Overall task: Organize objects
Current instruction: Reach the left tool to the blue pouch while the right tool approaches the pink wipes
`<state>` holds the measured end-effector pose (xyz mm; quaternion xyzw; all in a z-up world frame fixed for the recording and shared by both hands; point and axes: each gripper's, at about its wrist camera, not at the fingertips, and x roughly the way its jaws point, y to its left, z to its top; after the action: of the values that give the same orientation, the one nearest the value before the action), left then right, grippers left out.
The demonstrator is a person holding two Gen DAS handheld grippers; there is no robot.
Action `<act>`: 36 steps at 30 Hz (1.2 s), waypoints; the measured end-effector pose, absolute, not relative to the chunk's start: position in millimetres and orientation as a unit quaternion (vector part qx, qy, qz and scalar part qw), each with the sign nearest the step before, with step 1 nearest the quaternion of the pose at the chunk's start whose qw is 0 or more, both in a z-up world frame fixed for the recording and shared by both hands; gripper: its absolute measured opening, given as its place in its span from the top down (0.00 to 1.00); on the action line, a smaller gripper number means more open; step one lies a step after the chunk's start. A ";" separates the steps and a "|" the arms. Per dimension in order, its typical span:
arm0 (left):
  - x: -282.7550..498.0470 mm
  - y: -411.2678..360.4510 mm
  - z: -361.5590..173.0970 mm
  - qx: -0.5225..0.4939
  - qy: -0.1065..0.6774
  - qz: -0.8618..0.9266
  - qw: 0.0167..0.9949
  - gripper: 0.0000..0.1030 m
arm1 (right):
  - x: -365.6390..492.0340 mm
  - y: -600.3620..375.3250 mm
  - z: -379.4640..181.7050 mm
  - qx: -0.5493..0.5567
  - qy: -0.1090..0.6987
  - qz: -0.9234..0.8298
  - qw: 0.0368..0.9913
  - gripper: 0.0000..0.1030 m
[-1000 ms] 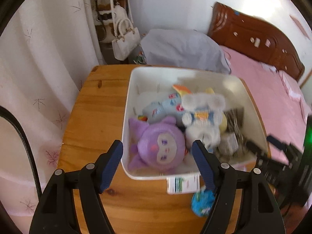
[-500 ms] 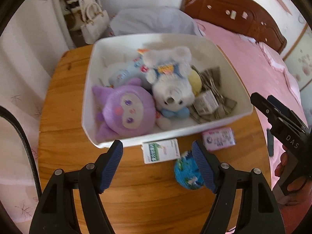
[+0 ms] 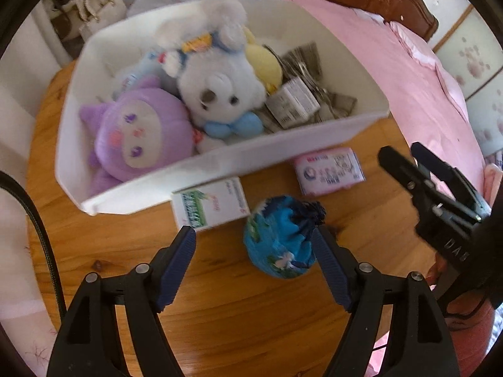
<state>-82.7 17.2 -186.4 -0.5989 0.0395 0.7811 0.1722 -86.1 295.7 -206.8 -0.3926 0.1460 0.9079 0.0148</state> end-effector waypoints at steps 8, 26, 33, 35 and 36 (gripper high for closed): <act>-77.1 29.1 -205.7 -0.622 0.054 0.757 0.192 0.23 | -80.4 289.4 -231.0 -0.413 0.163 0.896 0.001 0.21; -89.3 20.5 -226.5 -0.652 0.031 0.734 0.186 0.23 | -93.0 293.5 -259.3 -0.455 0.185 0.871 -0.024 0.21; -87.2 11.1 -229.2 -0.661 0.008 0.728 0.183 0.23 | -101.8 291.8 -267.1 -0.467 0.190 0.863 -0.043 0.21; -86.2 8.7 -229.0 -0.660 0.001 0.729 0.180 0.24 | -103.9 289.6 -268.2 -0.471 0.182 0.862 -0.049 0.21; -85.7 7.7 -228.9 -0.660 -0.002 0.730 0.179 0.24 | -104.3 288.9 -267.9 -0.471 0.177 0.863 -0.051 0.21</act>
<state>-85.7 7.7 -228.9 -0.6599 -0.0018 0.7296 0.1795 -104.3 288.9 -267.9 -0.4708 0.1773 0.8627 -0.0514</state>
